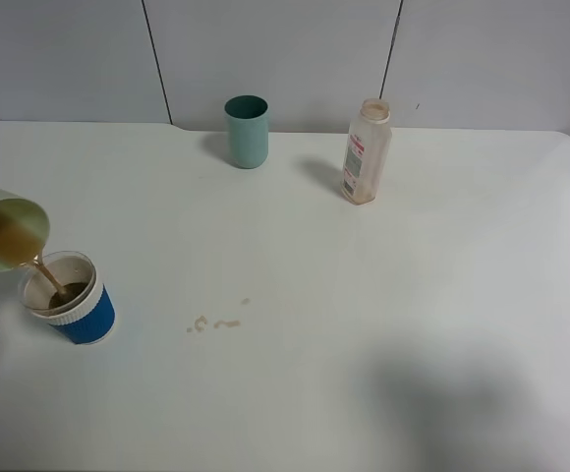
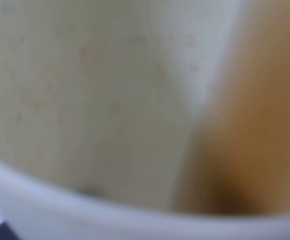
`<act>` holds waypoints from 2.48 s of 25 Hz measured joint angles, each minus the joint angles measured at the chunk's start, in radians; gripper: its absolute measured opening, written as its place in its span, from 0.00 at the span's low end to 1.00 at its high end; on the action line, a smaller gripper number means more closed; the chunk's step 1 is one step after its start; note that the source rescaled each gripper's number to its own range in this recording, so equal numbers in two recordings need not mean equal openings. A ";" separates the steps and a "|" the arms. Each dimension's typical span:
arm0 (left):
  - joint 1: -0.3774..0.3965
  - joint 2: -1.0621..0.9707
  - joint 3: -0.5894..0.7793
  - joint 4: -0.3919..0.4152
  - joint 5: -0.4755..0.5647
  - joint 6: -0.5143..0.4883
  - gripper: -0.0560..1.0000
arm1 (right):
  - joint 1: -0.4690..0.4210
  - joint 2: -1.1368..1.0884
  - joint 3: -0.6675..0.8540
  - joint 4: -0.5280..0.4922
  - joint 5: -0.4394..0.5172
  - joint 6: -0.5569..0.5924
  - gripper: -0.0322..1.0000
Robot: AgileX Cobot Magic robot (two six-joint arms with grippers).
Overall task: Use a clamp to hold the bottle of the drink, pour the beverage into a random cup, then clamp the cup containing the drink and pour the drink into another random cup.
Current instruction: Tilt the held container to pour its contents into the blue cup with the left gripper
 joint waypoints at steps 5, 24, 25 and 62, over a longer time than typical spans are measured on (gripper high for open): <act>0.000 0.000 0.000 0.000 -0.004 0.013 0.06 | 0.000 0.000 0.000 0.000 0.000 0.000 1.00; 0.000 0.000 0.000 0.000 -0.070 0.080 0.06 | 0.000 0.000 0.000 0.000 0.000 0.000 1.00; 0.000 0.000 0.000 0.000 -0.079 0.086 0.06 | 0.000 0.000 0.000 0.000 0.000 0.000 1.00; 0.000 0.000 0.000 -0.005 -0.119 -0.052 0.06 | 0.000 0.000 0.000 0.000 0.000 0.000 1.00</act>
